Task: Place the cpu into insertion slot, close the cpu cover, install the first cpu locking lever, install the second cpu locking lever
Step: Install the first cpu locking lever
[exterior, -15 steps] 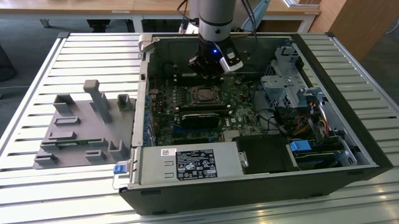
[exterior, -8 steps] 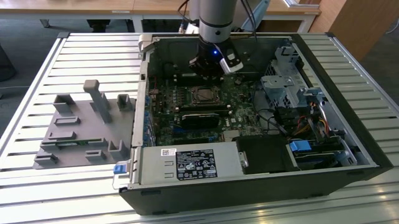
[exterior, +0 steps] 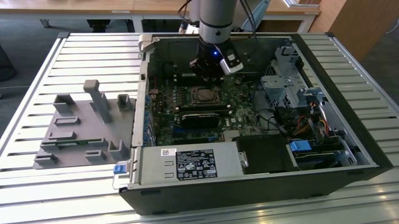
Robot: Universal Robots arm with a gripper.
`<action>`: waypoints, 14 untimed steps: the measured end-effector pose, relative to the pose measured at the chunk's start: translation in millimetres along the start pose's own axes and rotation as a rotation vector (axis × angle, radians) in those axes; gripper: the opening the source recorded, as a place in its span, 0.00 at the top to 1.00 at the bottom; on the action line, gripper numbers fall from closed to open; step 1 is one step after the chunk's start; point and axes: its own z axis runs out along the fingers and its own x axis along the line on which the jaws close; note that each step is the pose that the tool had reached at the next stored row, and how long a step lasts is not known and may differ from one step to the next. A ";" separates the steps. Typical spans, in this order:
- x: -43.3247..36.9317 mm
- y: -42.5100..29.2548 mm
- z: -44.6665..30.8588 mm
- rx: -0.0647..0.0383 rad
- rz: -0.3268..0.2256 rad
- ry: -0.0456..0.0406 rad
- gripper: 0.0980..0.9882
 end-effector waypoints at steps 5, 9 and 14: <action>-0.2 0.0 1.9 0.006 0.000 -0.0003 0.99; -0.5 0.4 3.6 0.008 0.000 0.0000 0.99; -0.8 1.5 2.9 0.006 0.000 -0.0010 0.99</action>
